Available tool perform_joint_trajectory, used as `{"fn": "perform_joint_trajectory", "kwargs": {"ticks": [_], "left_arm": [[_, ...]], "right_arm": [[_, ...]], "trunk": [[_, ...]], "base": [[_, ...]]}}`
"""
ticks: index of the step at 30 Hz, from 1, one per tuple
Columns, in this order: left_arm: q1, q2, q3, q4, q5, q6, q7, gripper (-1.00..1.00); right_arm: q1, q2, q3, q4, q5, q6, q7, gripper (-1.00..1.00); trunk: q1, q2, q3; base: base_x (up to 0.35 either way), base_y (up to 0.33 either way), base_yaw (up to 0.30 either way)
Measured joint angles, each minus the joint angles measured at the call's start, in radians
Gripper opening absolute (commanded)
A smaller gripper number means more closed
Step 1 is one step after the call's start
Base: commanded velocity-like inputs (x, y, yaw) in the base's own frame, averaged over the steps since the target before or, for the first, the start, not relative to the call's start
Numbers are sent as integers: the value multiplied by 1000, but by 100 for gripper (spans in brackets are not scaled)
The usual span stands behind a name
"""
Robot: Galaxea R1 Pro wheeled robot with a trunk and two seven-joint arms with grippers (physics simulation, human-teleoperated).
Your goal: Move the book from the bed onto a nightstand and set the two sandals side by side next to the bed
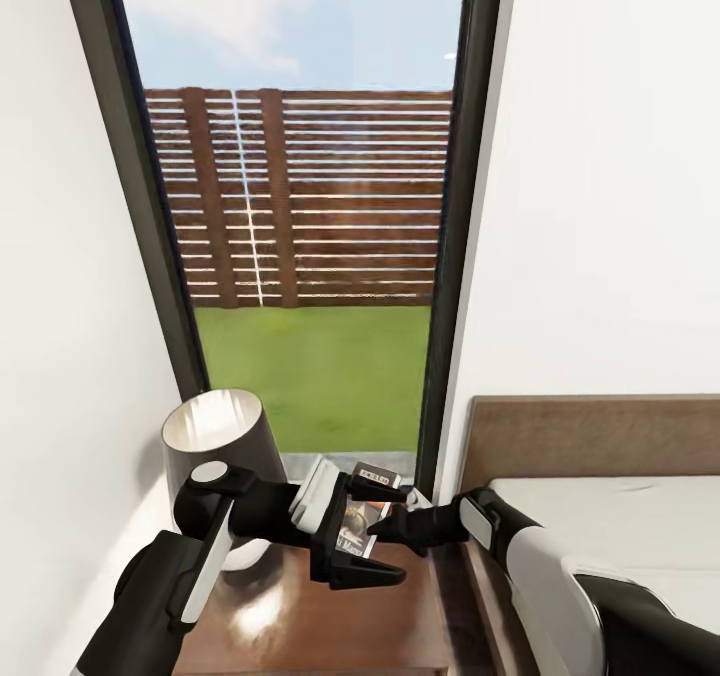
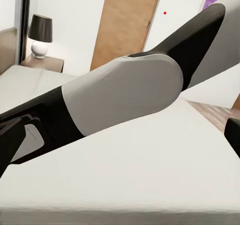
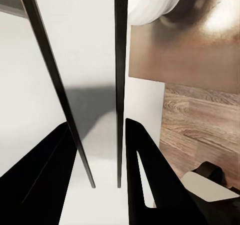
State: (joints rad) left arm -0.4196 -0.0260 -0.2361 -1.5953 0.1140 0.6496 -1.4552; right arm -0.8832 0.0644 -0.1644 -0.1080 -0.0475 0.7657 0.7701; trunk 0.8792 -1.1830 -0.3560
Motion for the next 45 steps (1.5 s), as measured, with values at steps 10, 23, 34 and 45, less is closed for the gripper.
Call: {"fn": "perform_joint_trajectory", "kwargs": {"ticks": [10, 23, 34, 45], "left_arm": [[0, 0, 0, 0, 0, 0, 0, 100], [0, 0, 0, 0, 0, 0, 1, 100], [0, 0, 0, 0, 0, 0, 1, 100], [0, 0, 0, 0, -1, 0, 1, 100]], "right_arm": [[0, 11, -2, 1, 0, -1, -36, -100], [0, 14, -45, 0, -1, -1, -57, -100], [0, 14, -49, 0, -1, -1, -58, -100], [0, 17, -50, 0, -1, 0, -59, -100]], "trunk": [[38, -70, -31], [88, -161, -72], [130, -238, -107], [134, -245, -110]], "base": [[0, 0, 0], [0, 0, 0], [0, 0, 0], [0, 0, 0]]}}
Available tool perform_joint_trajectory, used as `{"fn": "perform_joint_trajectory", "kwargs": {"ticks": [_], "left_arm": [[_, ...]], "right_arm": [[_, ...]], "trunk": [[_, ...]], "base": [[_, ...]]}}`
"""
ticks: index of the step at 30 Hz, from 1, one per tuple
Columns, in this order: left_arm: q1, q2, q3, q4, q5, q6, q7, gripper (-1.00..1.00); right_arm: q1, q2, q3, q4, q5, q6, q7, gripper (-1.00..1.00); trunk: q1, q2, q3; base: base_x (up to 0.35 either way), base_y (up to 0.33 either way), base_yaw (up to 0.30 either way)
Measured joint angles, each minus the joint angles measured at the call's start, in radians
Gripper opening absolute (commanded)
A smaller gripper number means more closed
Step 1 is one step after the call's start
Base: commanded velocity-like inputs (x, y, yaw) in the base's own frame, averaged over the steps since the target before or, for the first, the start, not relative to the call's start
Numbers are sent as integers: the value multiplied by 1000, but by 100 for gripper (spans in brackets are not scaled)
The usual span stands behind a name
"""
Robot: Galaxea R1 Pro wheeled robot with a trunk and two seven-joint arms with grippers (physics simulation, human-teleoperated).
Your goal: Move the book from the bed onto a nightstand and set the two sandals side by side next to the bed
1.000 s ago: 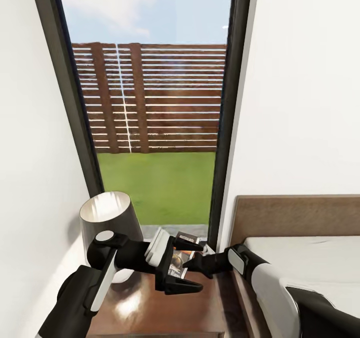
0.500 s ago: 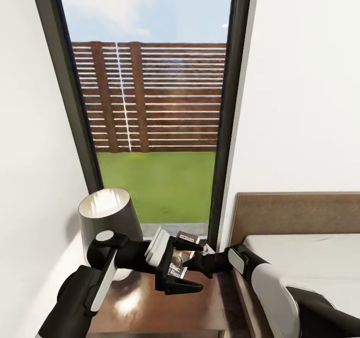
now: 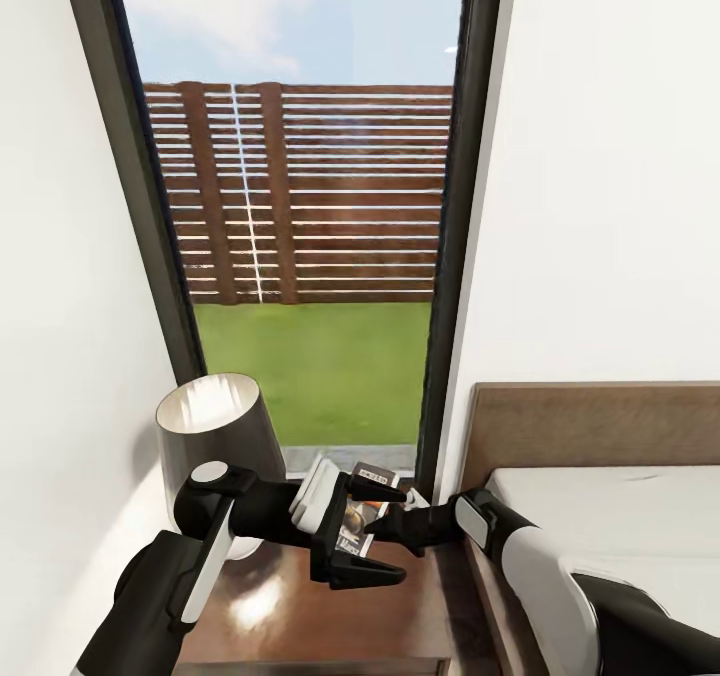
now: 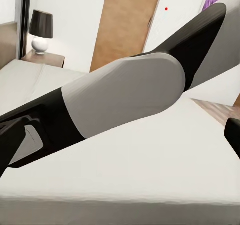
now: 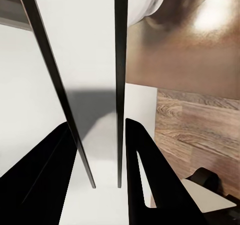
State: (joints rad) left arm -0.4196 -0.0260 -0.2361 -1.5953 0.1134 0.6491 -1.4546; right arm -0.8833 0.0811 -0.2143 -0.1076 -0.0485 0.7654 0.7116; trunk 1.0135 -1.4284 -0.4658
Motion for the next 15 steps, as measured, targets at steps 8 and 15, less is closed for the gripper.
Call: {"fn": "perform_joint_trajectory", "kwargs": {"ticks": [8, 15], "left_arm": [[0, 0, 0, 0, -1, 0, 1, 100], [0, 0, 0, 0, -4, 0, 1, 100]], "right_arm": [[0, 1, 1, 0, 1, -1, 0, -100], [0, 1, 1, 0, 1, -1, 0, -100]], "trunk": [[31, -56, -25], [57, -105, -47]], "base": [[0, 0, 0], [0, 0, 0]]}}
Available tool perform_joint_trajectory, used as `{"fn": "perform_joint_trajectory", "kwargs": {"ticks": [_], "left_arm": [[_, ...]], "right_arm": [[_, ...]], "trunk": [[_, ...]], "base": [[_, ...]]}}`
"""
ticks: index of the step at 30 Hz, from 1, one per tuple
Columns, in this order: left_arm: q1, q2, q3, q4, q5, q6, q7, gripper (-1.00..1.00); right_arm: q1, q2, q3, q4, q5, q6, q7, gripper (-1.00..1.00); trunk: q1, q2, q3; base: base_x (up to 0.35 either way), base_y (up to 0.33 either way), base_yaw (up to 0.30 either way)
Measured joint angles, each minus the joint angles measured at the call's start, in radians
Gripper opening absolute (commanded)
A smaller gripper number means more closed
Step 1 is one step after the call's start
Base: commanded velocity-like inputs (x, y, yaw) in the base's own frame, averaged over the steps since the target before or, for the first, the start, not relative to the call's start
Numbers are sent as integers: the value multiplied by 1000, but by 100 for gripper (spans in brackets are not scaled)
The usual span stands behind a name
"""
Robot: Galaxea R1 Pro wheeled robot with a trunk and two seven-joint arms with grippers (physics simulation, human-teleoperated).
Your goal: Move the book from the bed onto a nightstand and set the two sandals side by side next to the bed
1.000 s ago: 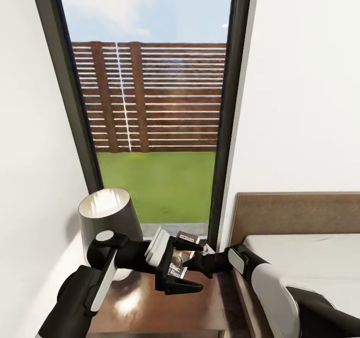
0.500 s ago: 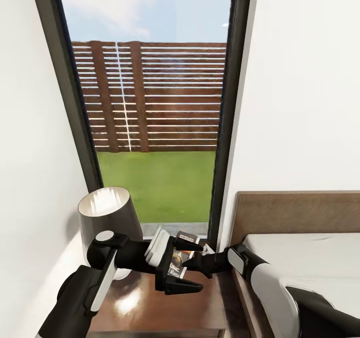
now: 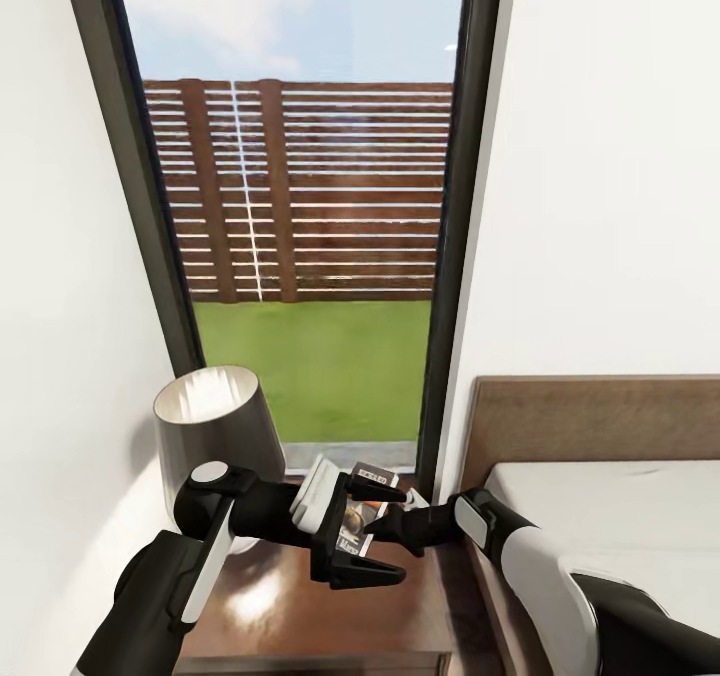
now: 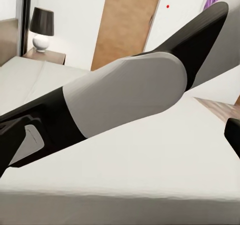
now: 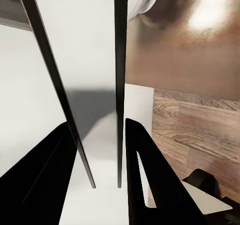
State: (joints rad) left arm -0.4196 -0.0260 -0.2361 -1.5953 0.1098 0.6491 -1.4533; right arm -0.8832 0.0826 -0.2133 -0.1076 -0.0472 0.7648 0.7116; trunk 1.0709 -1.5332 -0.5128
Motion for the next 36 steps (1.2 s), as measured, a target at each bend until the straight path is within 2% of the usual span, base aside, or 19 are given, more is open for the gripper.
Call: {"fn": "perform_joint_trajectory", "kwargs": {"ticks": [30, 36], "left_arm": [[0, 0, 0, 0, -2, 0, 0, 100], [0, 0, 0, 0, -2, 0, 0, 100]], "right_arm": [[0, -1, 0, 0, 0, 0, 0, -100], [0, -1, -1, 0, -1, 1, 0, -100]], "trunk": [[115, -210, -94], [115, -210, -94]], "base": [[0, 0, 0], [0, 0, 0]]}}
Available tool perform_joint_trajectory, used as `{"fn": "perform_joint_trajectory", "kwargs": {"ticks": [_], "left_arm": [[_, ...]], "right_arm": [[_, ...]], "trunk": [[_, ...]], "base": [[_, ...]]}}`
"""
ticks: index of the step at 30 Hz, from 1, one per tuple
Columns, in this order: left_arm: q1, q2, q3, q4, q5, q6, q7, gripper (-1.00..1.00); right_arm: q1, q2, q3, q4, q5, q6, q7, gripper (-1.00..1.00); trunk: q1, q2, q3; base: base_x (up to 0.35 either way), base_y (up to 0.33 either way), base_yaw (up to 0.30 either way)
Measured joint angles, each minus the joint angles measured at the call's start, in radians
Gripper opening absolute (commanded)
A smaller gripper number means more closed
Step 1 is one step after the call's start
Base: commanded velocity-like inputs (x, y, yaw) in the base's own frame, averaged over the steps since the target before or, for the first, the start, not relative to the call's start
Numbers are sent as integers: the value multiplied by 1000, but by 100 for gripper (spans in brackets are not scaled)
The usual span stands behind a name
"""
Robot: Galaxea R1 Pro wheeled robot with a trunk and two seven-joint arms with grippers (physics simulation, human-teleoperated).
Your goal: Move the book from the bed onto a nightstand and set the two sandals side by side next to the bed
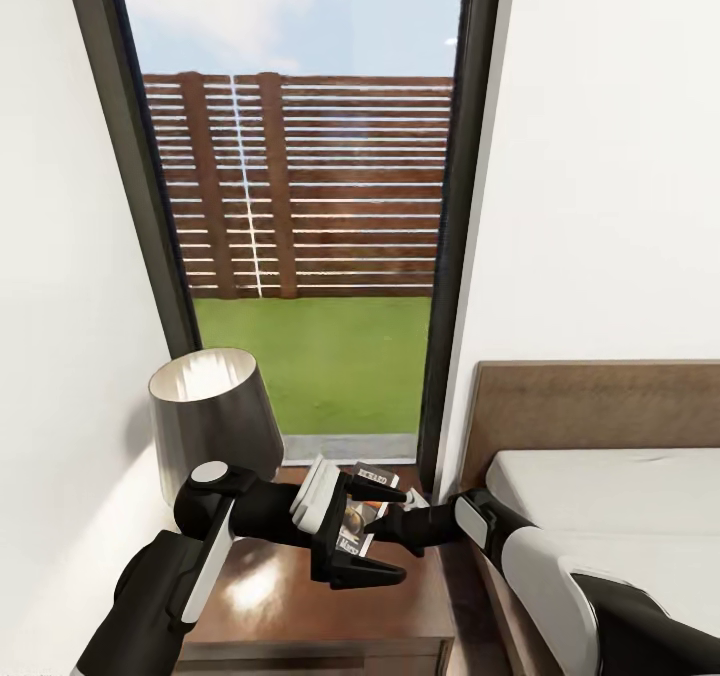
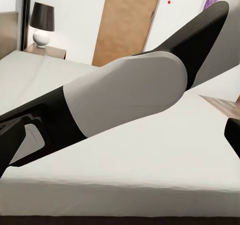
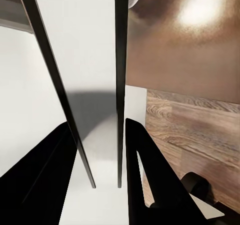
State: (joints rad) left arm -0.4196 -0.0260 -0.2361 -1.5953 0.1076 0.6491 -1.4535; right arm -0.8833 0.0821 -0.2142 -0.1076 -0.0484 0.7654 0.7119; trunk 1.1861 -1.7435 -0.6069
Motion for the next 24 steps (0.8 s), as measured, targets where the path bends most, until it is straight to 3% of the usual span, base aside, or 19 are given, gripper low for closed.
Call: {"fn": "perform_joint_trajectory", "kwargs": {"ticks": [3, 24], "left_arm": [[0, 0, 0, 0, 0, 0, 0, 100], [0, 0, 0, 0, 0, 0, 0, 100]], "right_arm": [[0, 0, 0, 0, 0, 0, 0, -100], [0, 0, 1, 0, 1, -1, -2, -100]], "trunk": [[0, 0, 0], [80, -147, -66]], "base": [[0, 0, 0], [0, 0, 0]]}}
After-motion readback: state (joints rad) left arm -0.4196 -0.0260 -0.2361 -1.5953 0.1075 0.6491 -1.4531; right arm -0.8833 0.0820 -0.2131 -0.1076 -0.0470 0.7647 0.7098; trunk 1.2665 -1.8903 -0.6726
